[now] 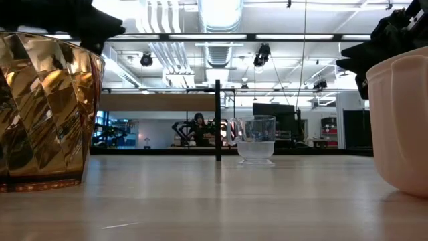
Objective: Stack small to large cups/mugs on shelf
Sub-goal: Put the transparent mug on the shelf
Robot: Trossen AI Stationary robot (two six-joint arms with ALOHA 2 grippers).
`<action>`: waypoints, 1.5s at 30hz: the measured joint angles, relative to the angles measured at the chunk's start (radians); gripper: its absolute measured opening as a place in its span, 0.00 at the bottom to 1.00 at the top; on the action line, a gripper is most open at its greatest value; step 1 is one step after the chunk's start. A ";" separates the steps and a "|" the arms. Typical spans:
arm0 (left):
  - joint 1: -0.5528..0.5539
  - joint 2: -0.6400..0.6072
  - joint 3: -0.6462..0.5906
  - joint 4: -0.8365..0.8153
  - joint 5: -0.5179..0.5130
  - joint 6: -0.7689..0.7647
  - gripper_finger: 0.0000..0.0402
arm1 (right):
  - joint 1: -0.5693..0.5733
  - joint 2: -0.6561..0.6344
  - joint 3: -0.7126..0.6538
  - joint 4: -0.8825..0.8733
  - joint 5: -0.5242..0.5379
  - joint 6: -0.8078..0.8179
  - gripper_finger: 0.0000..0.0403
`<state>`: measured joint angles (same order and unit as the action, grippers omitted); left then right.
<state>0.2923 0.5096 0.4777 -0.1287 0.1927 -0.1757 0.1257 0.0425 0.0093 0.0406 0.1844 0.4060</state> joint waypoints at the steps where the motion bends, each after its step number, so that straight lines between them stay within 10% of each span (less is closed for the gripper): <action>1: -0.003 0.049 0.038 -0.010 0.009 0.000 0.21 | 0.000 0.000 0.000 0.000 0.000 0.000 0.24; 18: -0.143 0.707 0.462 -0.026 0.009 -0.047 0.21 | 0.000 0.000 0.000 0.000 0.000 -0.005 0.24; 45: -0.333 1.080 0.569 0.002 -0.360 -0.293 0.21 | 0.000 0.000 0.000 -0.001 0.000 -0.006 0.24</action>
<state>-0.0410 1.5896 1.0470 -0.1266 -0.1677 -0.4690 0.1261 0.0425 0.0093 0.0399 0.1844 0.4004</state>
